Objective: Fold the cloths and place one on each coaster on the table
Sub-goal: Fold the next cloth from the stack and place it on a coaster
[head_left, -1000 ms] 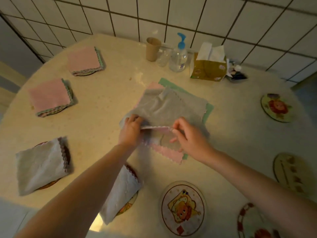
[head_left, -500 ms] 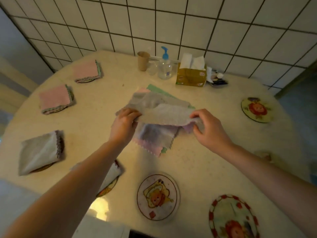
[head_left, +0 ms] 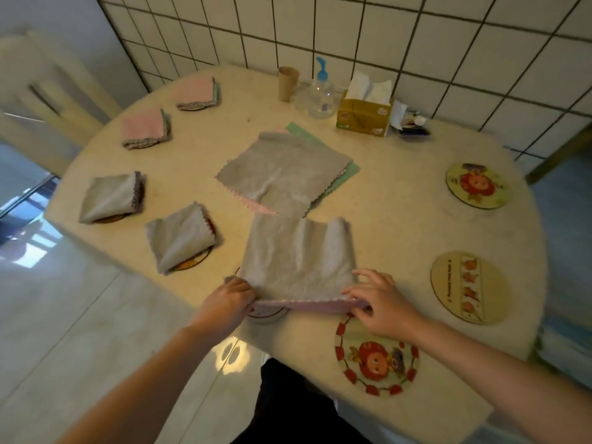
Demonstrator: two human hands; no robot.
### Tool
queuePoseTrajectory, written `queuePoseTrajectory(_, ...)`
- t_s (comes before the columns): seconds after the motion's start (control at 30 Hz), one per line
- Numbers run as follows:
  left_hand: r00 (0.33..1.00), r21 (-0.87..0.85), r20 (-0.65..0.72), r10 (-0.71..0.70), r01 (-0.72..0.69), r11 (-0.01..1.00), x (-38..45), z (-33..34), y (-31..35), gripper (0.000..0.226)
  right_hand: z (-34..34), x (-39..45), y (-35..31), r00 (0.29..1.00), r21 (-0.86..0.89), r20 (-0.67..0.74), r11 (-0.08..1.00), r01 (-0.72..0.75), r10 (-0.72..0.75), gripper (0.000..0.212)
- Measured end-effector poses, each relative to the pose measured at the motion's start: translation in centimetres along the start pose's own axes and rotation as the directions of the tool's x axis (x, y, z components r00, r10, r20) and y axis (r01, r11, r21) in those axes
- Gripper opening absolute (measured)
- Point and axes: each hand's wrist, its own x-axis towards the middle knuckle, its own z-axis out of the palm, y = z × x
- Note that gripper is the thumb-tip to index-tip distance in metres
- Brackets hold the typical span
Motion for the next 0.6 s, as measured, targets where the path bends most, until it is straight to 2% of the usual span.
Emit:
queuePoseTrajectory(0.07,0.995,0.001,0.099,-0.028,0.028,1.000,-0.8,-0.2,0.7,0.049,0.6,-0.8,-0.2,0.990,0.111,0.140,0.993,-0.038,0.022,0.021)
queuePoseTrajectory(0.17,0.954,0.048,0.280,-0.105,0.096,0.994,-1.3,-0.3,1.4,0.034,0.8,-1.5,-0.6,0.957,0.294,0.273,0.938,-0.182,0.100,0.018)
queuePoseTrajectory(0.27,0.895,0.086,0.421,-0.149,0.124,0.989,-0.8,-0.9,1.7,0.024,0.5,-1.7,-1.0,0.962,0.359,0.252,0.914,-0.191,0.102,0.020)
queuePoseTrajectory(0.33,0.873,0.068,0.461,-0.161,0.146,0.987,-0.1,-2.1,1.3,0.021,-0.3,-1.3,-1.0,0.967,0.366,0.217,0.907,-0.208,0.134,0.019)
queuePoseTrajectory(0.4,0.894,0.000,0.408,-0.186,0.204,0.979,1.2,-4.1,0.7,0.019,-2.1,-0.4,-0.8,0.966,0.383,0.156,0.889,-0.251,0.206,0.017)
queuePoseTrajectory(0.43,0.916,-0.060,0.339,-0.214,0.248,0.967,2.1,-5.4,0.6,0.025,-3.3,0.4,-0.7,0.967,0.390,0.093,0.885,-0.253,0.235,0.019)
queuePoseTrajectory(0.5,0.943,-0.193,0.165,-0.290,0.319,0.928,4.3,-8.1,0.2,0.031,-6.5,2.4,-0.5,0.961,0.383,-0.094,0.900,-0.207,0.260,0.018)
queuePoseTrajectory(0.6,0.937,-0.301,-0.148,-0.317,0.262,0.917,7.7,-11.9,-0.2,0.017,-10.9,5.2,-0.7,0.898,0.394,-0.354,0.912,-0.112,0.263,0.010)
